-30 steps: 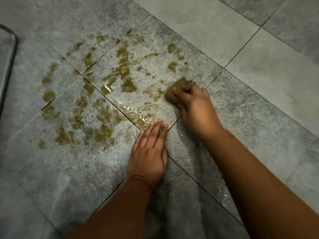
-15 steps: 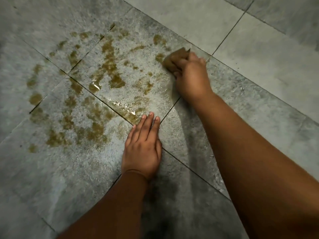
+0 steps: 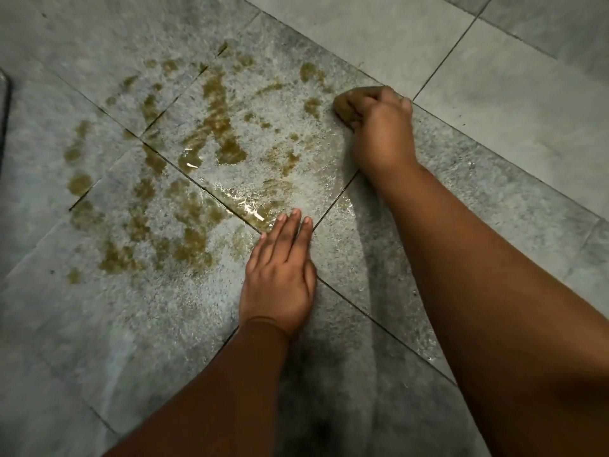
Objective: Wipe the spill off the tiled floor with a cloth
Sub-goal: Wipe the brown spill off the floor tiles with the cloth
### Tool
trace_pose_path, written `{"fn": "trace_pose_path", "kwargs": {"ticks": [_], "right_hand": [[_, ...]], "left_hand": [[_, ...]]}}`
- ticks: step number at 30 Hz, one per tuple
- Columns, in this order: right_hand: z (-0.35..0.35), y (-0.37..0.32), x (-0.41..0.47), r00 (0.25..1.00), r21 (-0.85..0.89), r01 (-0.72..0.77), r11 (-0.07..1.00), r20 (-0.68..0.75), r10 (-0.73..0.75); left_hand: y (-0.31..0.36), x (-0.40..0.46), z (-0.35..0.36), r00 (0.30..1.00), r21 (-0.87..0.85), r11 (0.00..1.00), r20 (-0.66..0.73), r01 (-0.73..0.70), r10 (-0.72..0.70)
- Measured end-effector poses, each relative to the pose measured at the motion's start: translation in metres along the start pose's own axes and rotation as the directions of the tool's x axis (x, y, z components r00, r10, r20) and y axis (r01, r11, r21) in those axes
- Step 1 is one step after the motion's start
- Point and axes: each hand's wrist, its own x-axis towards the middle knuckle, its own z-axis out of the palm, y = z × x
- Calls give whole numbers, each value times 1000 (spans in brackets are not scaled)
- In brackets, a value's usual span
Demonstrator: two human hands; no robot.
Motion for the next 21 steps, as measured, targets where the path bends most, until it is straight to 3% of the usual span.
{"fn": "trace_pose_path", "kwargs": {"ticks": [2,6,10,17,21], "right_hand": [[-3,-9,-14,999,9,16,1000,37,-17],[-20,-20,-102,979,82,182,980,83,-188],[-18,-20,-154,987,43,138,989,74,-141],[-2,-12,-30,996,-16,91,996,16,-91],[-6,-17,-29,994,-21,75,997,76,-73]], "left_hand": [[1,0,0,1000,-7,1000,-7,4,-4],[1,-1,0,1000,-21,1000,-6,12,-12],[0,-1,0,1000,-21,1000,-10,8,-9],[1,-2,0,1000,-21,1000,-16,8,-9],[0,-2,0,1000,-32,999,-28,7,-8]]}}
